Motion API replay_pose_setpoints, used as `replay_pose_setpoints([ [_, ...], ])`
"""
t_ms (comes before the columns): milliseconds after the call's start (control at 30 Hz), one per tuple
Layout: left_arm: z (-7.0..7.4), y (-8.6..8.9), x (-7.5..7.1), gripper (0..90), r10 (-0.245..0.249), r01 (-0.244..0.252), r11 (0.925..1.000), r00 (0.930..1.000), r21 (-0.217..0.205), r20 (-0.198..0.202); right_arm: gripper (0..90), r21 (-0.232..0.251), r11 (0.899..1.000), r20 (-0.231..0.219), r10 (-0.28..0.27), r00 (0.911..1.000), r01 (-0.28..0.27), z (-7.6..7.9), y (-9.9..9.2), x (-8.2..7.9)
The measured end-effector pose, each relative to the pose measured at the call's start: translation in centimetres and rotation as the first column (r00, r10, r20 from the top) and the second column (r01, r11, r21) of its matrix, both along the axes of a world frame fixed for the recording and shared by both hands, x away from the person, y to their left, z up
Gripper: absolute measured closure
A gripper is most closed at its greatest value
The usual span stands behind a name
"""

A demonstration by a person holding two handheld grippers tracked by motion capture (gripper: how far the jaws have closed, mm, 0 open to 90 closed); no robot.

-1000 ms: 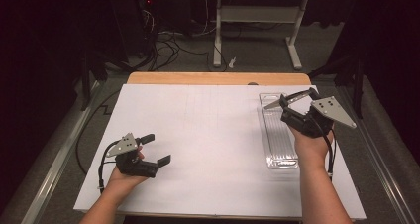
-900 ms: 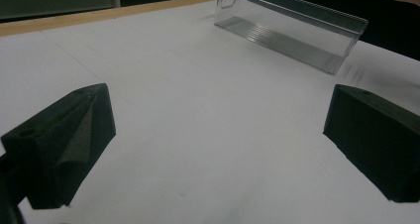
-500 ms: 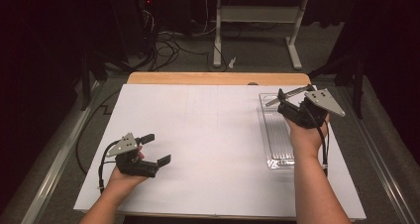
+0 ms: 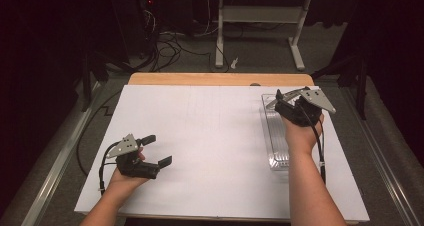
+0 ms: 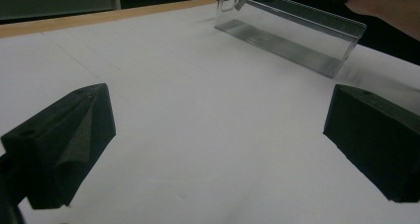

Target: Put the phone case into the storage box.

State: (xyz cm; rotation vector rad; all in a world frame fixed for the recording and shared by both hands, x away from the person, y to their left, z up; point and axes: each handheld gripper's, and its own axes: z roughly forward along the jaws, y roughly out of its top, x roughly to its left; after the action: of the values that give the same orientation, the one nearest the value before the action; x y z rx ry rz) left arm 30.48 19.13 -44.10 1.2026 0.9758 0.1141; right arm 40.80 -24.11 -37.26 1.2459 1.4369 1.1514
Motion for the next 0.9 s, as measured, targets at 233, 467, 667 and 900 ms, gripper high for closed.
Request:
replay_pose_setpoints([
  [233, 0.0, 0.0, 0.0, 0.7, 0.002, -0.002, 1.0, 1.0, -0.007, -0.001, 14.6, -0.003, 1.0, -0.026, -0.008, 0.9996, 0.008, -0.7, 0.3, 0.6],
  [467, 0.0, 0.0, 0.0, 0.7, 0.0, 0.0, 1.0, 1.0, -0.005, -0.001, 14.6, -0.003, 1.0, -0.049, -0.017, 0.9987, 0.017, -1.2, 0.2, 1.1],
  [667, 0.0, 0.1, 0.0, 0.7, 0.0, 0.0, 1.0, 1.0, -0.008, -0.003, 14.7, 0.008, 1.0, -0.063, -0.026, 0.9977, 0.026, -1.5, 0.2, 1.5],
  [900, 0.1, 0.1, 0.0, 0.8, 0.002, -0.002, 0.9999, 1.0, -0.013, 0.002, 14.6, 0.018, 0.999, -0.081, -0.035, 0.9961, 0.036, -1.8, 0.2, 1.9],
])
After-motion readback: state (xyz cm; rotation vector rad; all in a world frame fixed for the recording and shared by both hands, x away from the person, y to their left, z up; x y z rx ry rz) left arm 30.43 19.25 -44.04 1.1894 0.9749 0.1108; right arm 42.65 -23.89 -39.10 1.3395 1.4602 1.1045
